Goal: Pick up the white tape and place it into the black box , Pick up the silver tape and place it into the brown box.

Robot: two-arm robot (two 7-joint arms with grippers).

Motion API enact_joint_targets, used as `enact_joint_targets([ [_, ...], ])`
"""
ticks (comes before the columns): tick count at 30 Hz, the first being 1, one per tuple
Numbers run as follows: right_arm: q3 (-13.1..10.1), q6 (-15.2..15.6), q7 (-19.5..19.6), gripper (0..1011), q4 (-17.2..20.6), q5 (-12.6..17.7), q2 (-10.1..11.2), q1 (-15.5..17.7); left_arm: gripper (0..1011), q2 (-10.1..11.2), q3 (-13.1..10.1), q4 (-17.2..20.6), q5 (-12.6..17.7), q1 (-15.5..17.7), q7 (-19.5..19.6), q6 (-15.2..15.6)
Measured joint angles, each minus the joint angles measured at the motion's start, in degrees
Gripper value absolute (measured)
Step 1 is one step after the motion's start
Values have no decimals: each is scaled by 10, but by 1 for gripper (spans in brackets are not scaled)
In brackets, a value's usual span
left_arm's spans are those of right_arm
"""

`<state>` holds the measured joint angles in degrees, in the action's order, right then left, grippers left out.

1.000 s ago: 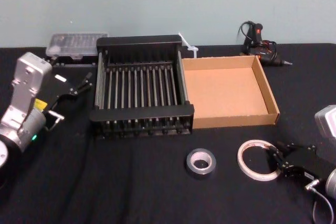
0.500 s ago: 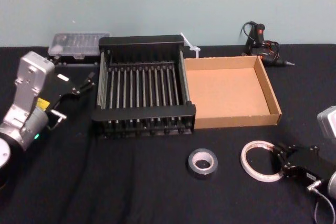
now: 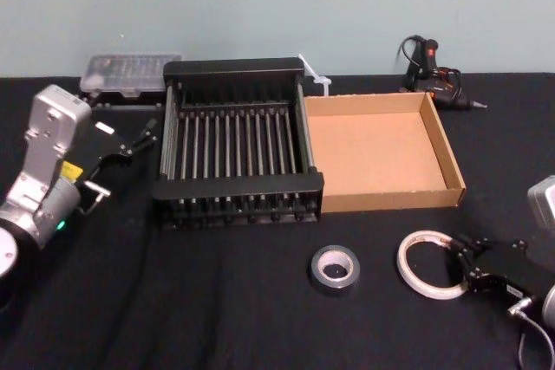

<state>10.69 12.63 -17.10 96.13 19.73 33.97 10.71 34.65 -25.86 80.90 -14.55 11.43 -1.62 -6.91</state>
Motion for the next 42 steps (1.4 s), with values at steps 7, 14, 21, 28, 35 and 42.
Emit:
enact_joint_targets([
  [7,-15,-21,-15,80,1,5,-9,7,1001,0,0,0,0,0,0,0],
  [14,-29,-48,-27,80,10,19,-16,18,1001,0,0,0,0,0,0,0],
  [21,-42,-79,-30,80,17,28,-24,28,1001,0,0,0,0,0,0,0],
  [28,-57,-109,-31,80,25,44,-36,37,1001,0,0,0,0,0,0,0],
  [35,-65,-130,-28,80,30,49,-45,41,1002,0,0,0,0,0,0,0],
  [42,-64,-138,-22,80,32,33,-50,33,1001,0,0,0,0,0,0,0],
])
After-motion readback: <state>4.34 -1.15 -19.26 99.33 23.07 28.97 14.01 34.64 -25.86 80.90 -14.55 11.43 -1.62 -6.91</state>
